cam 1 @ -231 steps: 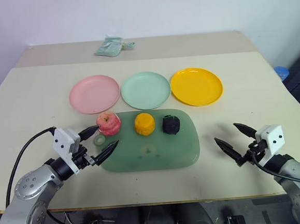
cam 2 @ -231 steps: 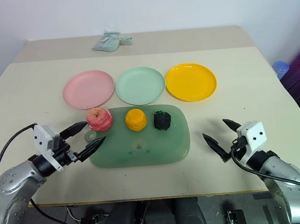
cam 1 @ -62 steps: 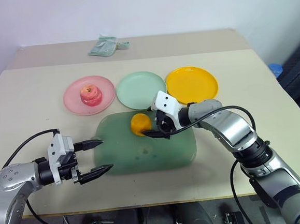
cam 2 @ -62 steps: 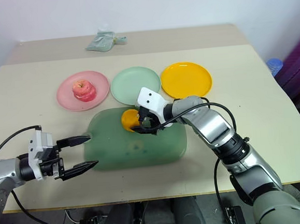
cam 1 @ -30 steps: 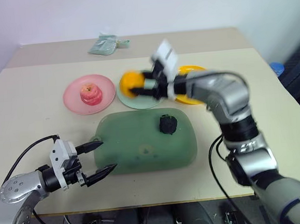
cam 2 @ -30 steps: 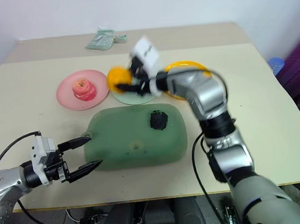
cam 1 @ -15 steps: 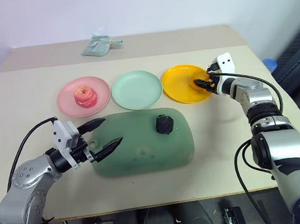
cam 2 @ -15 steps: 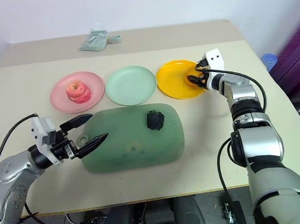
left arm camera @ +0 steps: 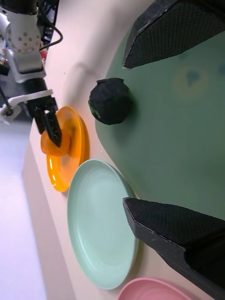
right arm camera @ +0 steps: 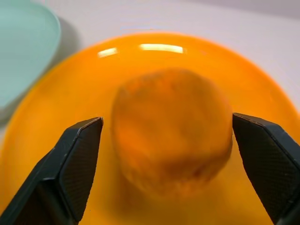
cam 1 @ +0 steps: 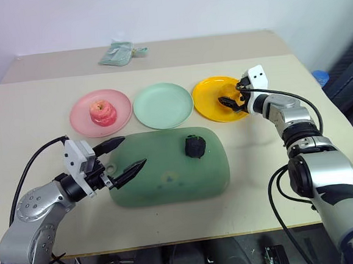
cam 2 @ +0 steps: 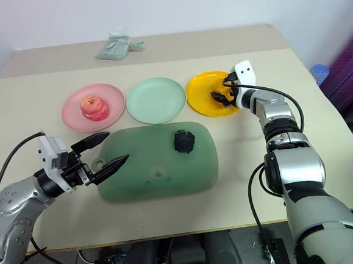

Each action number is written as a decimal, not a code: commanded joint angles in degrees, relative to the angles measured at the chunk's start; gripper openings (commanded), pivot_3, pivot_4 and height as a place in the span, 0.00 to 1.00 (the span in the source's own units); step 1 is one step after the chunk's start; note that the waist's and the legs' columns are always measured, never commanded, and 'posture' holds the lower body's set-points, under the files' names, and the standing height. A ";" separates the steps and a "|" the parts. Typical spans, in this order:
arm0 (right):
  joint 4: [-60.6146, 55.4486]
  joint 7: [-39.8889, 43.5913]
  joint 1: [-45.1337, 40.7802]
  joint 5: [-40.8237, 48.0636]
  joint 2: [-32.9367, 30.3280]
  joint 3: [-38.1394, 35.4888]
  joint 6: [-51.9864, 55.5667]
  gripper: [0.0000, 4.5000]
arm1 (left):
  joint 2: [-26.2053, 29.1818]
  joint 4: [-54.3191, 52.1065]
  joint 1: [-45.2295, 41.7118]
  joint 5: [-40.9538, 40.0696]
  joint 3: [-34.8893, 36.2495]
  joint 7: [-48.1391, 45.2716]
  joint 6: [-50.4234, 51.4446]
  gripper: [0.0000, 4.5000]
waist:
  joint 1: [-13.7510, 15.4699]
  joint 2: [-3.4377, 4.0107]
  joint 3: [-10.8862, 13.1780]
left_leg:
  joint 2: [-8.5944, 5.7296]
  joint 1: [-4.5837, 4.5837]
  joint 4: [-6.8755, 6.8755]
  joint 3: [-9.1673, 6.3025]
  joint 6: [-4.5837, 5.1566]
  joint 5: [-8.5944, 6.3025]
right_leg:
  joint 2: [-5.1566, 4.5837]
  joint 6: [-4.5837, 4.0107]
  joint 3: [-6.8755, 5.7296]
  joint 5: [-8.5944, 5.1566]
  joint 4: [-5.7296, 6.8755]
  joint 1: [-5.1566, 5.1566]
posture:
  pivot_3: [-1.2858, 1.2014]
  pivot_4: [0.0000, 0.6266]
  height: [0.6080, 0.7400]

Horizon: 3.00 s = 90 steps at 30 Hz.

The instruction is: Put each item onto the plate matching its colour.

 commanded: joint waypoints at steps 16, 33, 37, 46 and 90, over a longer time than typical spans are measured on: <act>-77.42 6.34 37.90 22.82 -5.20 1.23 33.27 0.99 | 1.52 3.19 -1.35 0.47 -1.42 -4.84 -1.02 1.00 | 1.29 0.00 0.00 | 0.01 0.03 -0.02 -0.17 0.27 -0.15 | 0.01 0.02 -0.08 0.01 0.01 0.06 | 0.52 0.24 1.00; -70.12 5.91 36.42 17.05 -0.76 12.58 29.30 0.99 | 2.70 2.92 1.18 1.10 -1.28 -8.47 -2.75 1.00 | 1.46 -0.01 -0.01 | 0.00 0.02 0.01 -0.17 0.25 -0.14 | 0.01 0.02 -0.08 0.01 -0.01 0.06 | 0.52 0.24 1.00; -68.57 4.44 35.08 16.16 1.04 12.68 28.98 0.82 | 2.49 2.12 1.58 0.98 -1.17 -7.87 -2.52 1.00 | 1.38 -0.01 -0.01 | 0.00 0.02 0.01 -0.17 0.24 -0.14 | 0.02 0.02 -0.08 0.01 0.00 0.06 | 0.52 0.24 1.00; -66.72 0.14 28.30 16.18 7.75 10.03 25.09 0.33 | 1.72 0.78 2.93 0.14 -0.19 -5.43 -2.08 1.00 | 0.99 -0.01 0.00 | 0.01 0.02 0.01 -0.16 0.24 -0.13 | 0.03 0.02 -0.08 0.01 0.05 0.00 | 0.52 0.24 1.00; -79.13 10.08 57.02 16.68 -11.70 -11.34 14.12 0.99 | -0.89 0.50 5.67 3.33 6.67 10.46 -0.65 1.00 | 2.71 0.00 -0.04 | 0.02 0.04 0.00 -0.31 0.24 -0.14 | -0.05 0.02 -0.36 0.01 -0.03 0.16 | 0.52 0.24 1.00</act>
